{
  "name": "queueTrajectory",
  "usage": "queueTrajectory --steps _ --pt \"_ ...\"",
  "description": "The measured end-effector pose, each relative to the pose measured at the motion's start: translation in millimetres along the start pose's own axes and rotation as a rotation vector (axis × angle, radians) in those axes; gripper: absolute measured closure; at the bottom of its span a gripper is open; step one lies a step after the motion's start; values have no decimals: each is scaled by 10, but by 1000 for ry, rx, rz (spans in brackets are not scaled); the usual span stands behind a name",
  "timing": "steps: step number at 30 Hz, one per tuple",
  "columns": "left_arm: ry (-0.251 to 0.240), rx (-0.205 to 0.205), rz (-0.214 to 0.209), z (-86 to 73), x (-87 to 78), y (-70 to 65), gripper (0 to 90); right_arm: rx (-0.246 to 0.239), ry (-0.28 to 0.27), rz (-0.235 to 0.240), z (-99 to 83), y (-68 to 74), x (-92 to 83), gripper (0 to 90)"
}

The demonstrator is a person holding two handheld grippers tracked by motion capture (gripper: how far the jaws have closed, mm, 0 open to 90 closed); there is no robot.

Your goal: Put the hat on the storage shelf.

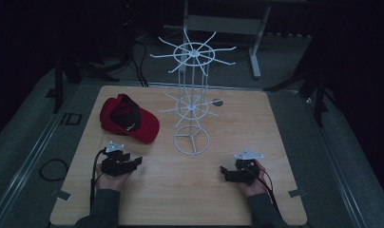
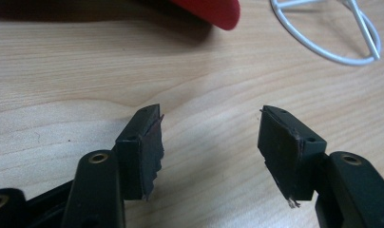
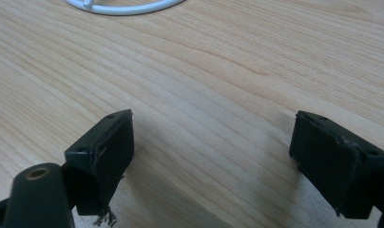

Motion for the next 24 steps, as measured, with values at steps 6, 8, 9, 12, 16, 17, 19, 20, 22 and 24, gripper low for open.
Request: queueTrajectory --steps 6,8,9,12,16,17,19,20,22,24 --pt "-22 33 29 120 -40 -101 414 5 -1 -3 7 -3 7 148" --pt "-32 36 39 212 -48 -135 404 4 -1 -3 9 -6 9 147" --pt "-35 27 35 255 -44 -159 400 4 -1 -3 10 -6 9 147" --pt "-36 9 45 356 -8 -212 381 4 0 -3 10 -6 8 148" --pt "-25 -21 54 455 76 -273 356 4 0 -3 10 -6 8 147" --pt "-24 -31 56 479 102 -282 352 4 0 -3 10 -6 8 147" --pt "-15 -41 57 501 136 -290 353 4 0 -3 10 -6 8 147" --pt "-2 -69 62 532 204 -283 353 5 0 -3 10 -6 8 147" --pt "9 -119 51 552 266 -261 354 5 0 -3 10 -5 9 147" --pt "13 -150 62 567 309 -232 355 5 -1 -3 10 -6 9 147"
Point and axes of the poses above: each handheld gripper's, and its own axes: x roughly forward along the jaws, z roughly out of its top, y roughly to its left, the point moved 3 cm from there along x, roughly forward along the jaws, and after that the axes turned 14 degrees about z, right-handed, at the moved point
